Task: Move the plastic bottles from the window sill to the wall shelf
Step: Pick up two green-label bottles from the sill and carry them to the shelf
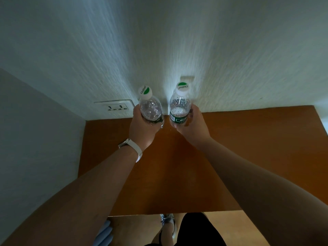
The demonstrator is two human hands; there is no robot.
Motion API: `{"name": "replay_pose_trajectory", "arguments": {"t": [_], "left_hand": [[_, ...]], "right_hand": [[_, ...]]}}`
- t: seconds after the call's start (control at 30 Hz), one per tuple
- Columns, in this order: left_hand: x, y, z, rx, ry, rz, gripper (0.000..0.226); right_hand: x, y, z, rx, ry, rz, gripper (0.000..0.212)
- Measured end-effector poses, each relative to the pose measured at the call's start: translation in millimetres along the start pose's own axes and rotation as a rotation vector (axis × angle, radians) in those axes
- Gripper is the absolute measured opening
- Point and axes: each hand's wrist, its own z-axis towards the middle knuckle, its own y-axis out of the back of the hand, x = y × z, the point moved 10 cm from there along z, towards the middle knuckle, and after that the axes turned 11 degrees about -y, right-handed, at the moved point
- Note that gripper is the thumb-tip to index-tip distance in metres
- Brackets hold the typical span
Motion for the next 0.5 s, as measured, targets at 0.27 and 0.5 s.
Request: {"name": "replay_pose_trajectory", "arguments": {"t": [0.27,0.5], "left_hand": [[2.1,-3.2,2.1,0.0,-0.03,0.025,0.073],[0.1,-6.5,0.9,-0.061,-0.03,0.026,0.07]], "right_hand": [[-2.2,-3.8,4.1,-0.026,-0.004,-0.048,0.076],[-3.1,-6.5,3.4,-0.029,-0.021,-0.044,0.073]]}}
